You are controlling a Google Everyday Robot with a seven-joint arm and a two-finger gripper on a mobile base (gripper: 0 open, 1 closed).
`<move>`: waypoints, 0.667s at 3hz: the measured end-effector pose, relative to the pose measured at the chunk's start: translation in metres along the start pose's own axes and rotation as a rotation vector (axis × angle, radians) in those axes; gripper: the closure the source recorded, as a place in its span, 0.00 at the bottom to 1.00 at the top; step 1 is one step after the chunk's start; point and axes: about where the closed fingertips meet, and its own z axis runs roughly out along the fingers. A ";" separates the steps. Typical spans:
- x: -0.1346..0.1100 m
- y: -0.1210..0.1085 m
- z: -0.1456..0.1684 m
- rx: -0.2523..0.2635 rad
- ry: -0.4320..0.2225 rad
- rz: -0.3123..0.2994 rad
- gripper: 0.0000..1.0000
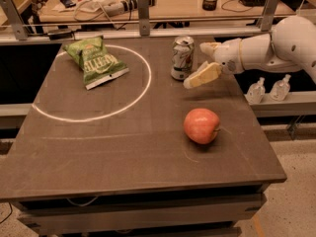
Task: Move 7up can near green jalapeno chip bag
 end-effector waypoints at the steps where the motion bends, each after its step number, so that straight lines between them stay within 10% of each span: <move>1: -0.004 0.009 0.016 -0.069 -0.053 -0.005 0.00; 2: -0.010 0.008 0.024 -0.112 -0.104 -0.020 0.06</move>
Offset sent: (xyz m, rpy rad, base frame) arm 0.0101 0.0279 0.0055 0.1528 -0.0389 0.1609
